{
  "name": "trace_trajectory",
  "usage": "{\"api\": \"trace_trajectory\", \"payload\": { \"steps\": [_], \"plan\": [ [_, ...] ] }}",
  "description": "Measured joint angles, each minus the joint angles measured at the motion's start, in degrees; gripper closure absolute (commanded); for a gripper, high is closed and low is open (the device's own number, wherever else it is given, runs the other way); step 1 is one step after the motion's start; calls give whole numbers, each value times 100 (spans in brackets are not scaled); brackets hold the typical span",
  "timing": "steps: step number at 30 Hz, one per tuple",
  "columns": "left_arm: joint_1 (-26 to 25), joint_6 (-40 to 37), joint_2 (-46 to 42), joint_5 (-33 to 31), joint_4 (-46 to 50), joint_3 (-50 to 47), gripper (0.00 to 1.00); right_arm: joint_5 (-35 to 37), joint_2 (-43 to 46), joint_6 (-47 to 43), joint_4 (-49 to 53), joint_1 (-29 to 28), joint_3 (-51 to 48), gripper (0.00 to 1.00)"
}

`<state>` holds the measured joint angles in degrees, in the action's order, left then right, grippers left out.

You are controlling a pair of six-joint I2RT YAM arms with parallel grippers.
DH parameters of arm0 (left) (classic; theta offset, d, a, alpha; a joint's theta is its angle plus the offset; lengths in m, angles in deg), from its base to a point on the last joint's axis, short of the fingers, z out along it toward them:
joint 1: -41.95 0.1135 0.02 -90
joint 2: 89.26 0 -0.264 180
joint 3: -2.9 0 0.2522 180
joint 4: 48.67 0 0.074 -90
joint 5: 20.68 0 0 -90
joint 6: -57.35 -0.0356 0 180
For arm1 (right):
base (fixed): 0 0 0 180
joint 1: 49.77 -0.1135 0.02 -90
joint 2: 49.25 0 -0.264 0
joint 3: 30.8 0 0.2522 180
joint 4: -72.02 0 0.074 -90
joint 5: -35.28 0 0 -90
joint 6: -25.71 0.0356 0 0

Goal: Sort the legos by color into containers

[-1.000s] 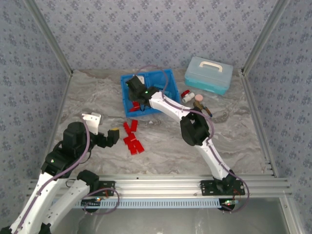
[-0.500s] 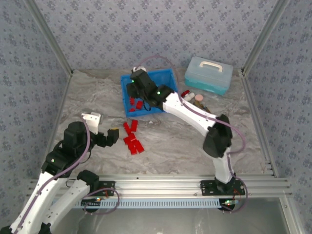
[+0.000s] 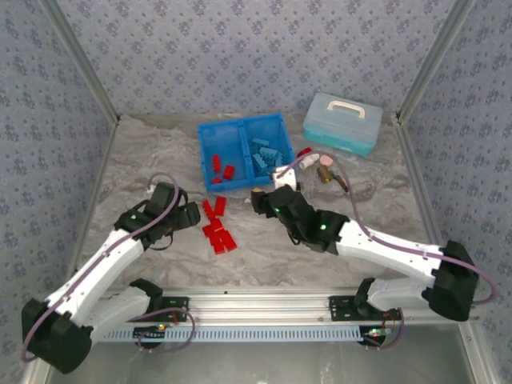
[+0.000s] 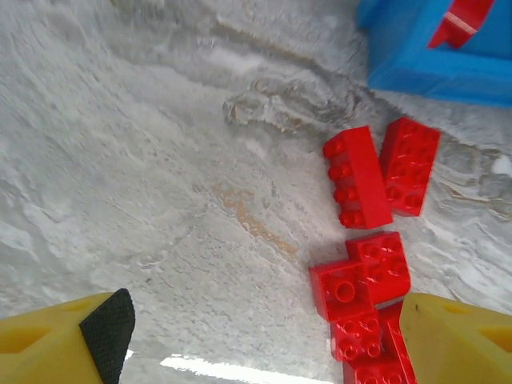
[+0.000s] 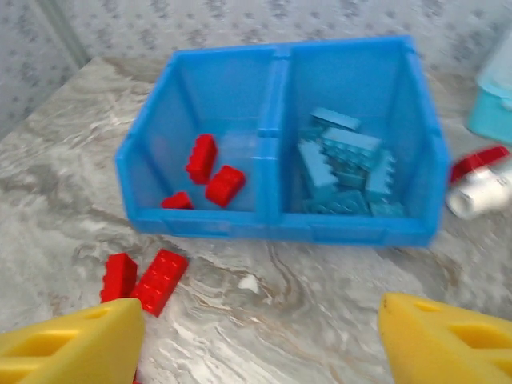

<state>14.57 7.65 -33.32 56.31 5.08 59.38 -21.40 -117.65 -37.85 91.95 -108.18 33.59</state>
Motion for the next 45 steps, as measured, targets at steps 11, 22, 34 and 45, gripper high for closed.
{"api": "trace_trajectory", "payload": {
  "steps": [11, 22, 34, 45],
  "plan": [
    [-365, 684, 2247, 13, -859, 503, 24, -833, 1445, -39, 181, 229, -914, 0],
    [-516, 763, 3639, -470, -1115, 1211, 51, -1239, 1749, -186, 540, 262, -914, 0],
    [-518, 820, 3897, -549, -1224, 1228, 82, -1235, 1799, -164, 612, 334, -916, 0],
    [-713, 570, 2354, -787, -424, 1720, 87, -1263, 1784, -118, 612, 369, -914, 0]
  ]
}}
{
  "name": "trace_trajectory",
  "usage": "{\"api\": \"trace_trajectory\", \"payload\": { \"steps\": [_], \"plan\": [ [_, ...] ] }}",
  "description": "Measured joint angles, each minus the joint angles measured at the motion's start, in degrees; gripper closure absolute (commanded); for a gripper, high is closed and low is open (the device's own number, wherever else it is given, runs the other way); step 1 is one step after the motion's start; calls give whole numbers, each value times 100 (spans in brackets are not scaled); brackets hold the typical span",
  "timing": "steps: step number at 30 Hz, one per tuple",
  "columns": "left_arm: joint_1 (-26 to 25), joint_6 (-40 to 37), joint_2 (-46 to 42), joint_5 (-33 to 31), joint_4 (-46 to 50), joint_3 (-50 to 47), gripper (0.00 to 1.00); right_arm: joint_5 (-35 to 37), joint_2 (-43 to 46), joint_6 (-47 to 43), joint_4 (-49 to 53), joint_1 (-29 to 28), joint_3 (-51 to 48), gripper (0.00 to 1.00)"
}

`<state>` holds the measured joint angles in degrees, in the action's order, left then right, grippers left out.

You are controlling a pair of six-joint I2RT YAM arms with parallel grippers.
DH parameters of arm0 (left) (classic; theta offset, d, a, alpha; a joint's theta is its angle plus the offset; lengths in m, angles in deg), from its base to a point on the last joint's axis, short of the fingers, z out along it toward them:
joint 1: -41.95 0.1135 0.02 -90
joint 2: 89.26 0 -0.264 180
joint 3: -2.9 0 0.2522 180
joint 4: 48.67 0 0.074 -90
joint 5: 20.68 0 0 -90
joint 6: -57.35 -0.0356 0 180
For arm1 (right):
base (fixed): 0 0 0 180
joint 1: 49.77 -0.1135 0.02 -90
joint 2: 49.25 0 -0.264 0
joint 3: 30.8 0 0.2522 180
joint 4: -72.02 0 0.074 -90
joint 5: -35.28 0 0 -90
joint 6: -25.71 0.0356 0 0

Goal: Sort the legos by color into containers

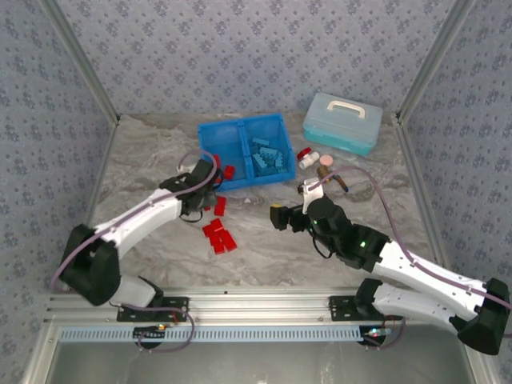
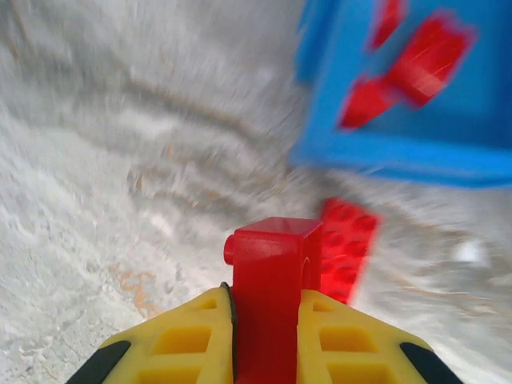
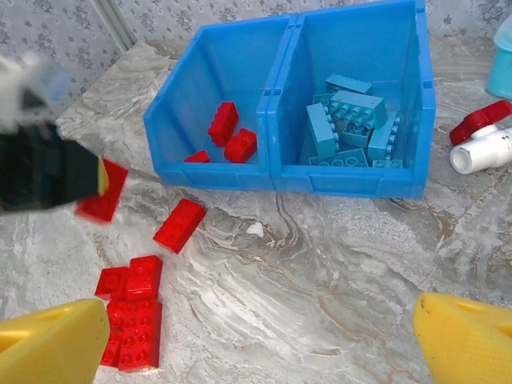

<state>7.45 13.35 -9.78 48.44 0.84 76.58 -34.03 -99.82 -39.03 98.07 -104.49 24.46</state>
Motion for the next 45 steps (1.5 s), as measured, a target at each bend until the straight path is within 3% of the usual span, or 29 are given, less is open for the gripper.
{"api": "trace_trajectory", "payload": {
  "steps": [4, 7, 14, 22, 29, 34, 39, 45],
  "plan": [
    [-50, -387, -162, -315, 13, 946, 87, -46, 0, 22, 0, 0, 0, 0],
    [-42, -713, 179, -566, -15, 1602, 87, -70, 0, 66, 0, 0, 0, 0],
    [105, -1314, 1851, -791, -164, 2833, 87, -195, 0, 179, 125, 0, 2, 0],
    [470, -1646, 3648, -544, -55, 4341, 84, -516, 0, 232, 378, -17, 109, 0],
    [476, -1705, 4555, -407, 490, 5372, 61, -610, 0, 240, 533, -85, 221, 0],
    [476, -1674, 4570, -356, 743, 5556, 47, -621, 0, 240, 638, -122, 315, 0],
    [472, -1705, 4223, -326, 929, 5473, 47, -616, 0, 240, 640, -131, 365, 0],
    [304, -1751, 2164, -133, 608, 3788, 47, -597, -39, 243, 636, -131, 378, 0]
  ]
}}
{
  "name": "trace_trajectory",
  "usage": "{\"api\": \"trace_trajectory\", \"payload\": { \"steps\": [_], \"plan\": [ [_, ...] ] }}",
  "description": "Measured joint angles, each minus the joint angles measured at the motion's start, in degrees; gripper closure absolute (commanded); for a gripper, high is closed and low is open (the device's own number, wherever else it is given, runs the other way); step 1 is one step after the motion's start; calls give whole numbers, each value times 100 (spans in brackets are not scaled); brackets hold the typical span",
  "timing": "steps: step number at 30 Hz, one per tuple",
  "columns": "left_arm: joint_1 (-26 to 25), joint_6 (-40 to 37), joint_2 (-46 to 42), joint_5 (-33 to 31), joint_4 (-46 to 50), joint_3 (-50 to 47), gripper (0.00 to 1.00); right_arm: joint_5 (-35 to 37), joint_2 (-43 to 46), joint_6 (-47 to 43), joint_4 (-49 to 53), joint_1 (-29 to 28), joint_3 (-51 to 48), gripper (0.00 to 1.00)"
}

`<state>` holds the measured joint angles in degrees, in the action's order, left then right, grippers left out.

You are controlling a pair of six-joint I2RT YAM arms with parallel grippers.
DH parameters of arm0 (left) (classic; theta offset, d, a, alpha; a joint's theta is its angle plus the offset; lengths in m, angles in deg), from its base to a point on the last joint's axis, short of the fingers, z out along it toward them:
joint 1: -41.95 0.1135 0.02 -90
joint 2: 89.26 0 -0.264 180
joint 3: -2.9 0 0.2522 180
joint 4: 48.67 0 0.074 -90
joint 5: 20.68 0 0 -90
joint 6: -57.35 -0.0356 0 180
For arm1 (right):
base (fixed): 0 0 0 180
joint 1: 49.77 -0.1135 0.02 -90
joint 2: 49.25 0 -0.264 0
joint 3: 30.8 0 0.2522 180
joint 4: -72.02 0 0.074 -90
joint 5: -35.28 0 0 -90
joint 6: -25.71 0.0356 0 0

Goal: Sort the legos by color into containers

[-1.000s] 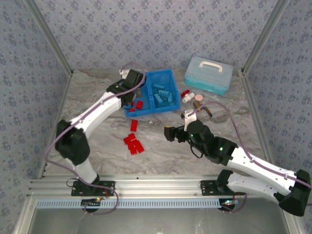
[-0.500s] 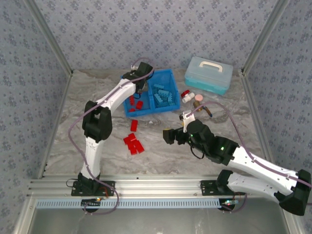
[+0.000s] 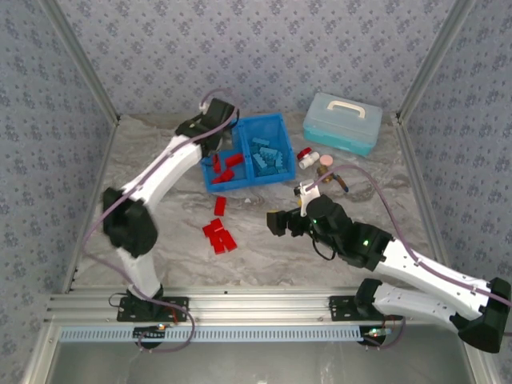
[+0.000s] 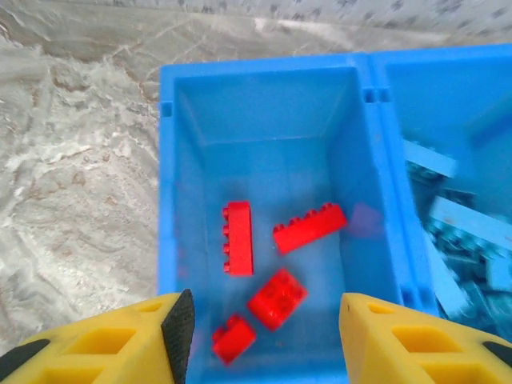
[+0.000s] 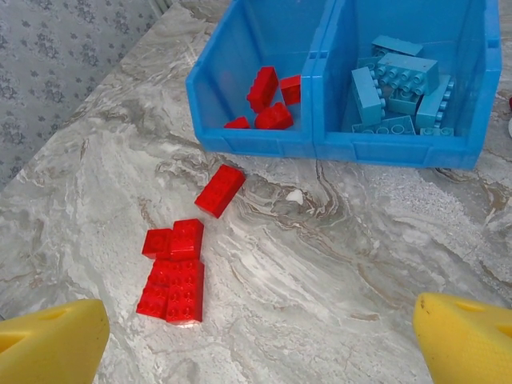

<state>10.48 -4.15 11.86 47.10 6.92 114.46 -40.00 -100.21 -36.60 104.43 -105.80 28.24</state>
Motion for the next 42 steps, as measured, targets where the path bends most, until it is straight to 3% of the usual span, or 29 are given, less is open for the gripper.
{"api": "trace_trajectory", "payload": {
  "steps": [4, 7, 13, 23, 31, 42],
  "plan": [
    [-321, -90, -1753, 197, -426, -1705, 47, 2, -59, -2, -7, 0, 0, 0],
    [-417, -105, -2549, 535, -686, -2879, 44, 2, -92, -4, -22, 0, 0, 0],
    [-417, -111, -2815, 1322, -1285, -4719, 37, 2, -190, -9, -52, 2, 33, 0],
    [-417, -260, -1386, 1620, -1998, -4572, 34, 2, -234, 39, -81, 2, 33, 0],
    [-417, -321, -640, 1226, -2133, -4347, 41, 96, -170, 129, -66, 2, 33, 0],
    [-431, -295, -256, 1058, -2302, -4334, 69, 109, -170, 146, -63, 2, 33, 0]
  ]
}}
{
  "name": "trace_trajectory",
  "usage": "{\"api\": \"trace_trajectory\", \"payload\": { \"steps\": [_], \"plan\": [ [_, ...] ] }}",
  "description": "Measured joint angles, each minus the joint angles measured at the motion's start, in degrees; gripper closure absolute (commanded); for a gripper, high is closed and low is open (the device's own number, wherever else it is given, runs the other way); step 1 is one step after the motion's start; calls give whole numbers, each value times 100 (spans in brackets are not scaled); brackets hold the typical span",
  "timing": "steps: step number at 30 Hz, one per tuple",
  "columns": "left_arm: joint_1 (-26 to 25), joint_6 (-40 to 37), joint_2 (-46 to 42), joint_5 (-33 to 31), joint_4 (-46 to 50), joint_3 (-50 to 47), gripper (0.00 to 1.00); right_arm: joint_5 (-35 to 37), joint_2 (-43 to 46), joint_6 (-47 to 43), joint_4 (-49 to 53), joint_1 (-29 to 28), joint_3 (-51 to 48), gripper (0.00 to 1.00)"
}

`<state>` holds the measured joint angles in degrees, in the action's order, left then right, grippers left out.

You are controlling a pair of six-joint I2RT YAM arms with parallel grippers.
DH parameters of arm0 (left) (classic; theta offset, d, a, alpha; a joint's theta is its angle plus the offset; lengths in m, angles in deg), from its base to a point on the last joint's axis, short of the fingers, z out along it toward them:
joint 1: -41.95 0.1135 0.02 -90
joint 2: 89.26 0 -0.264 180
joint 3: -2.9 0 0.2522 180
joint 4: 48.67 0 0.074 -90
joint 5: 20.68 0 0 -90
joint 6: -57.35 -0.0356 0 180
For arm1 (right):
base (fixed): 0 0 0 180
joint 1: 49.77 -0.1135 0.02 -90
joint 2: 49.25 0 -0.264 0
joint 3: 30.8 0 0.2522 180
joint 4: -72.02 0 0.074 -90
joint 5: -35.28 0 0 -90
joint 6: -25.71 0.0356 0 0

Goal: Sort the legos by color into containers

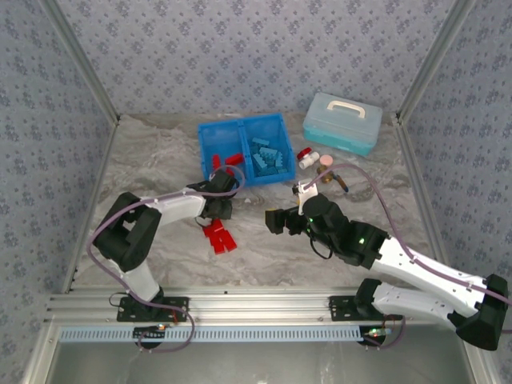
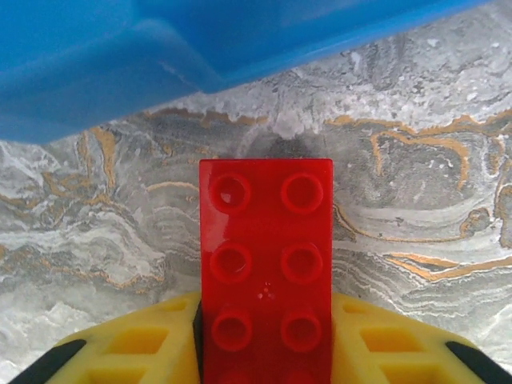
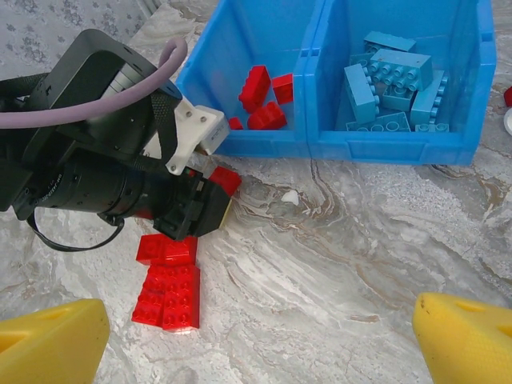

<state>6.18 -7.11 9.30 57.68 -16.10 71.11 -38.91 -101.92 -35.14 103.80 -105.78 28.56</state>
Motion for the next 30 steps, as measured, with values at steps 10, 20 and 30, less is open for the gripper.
{"api": "trace_trajectory", "payload": {
  "steps": [10, 20, 30],
  "plan": [
    [-581, -52, -881, -22, 363, 42, 72, 2, 0, 2, 2, 0, 2, 0],
    [-297, -234, -1668, -321, 584, 1364, 74, 2, 0, 24, -26, 0, 0, 0],
    [616, -348, 796, -203, 984, 3576, 75, 4, 57, 109, 87, -2, 0, 0]
  ]
}}
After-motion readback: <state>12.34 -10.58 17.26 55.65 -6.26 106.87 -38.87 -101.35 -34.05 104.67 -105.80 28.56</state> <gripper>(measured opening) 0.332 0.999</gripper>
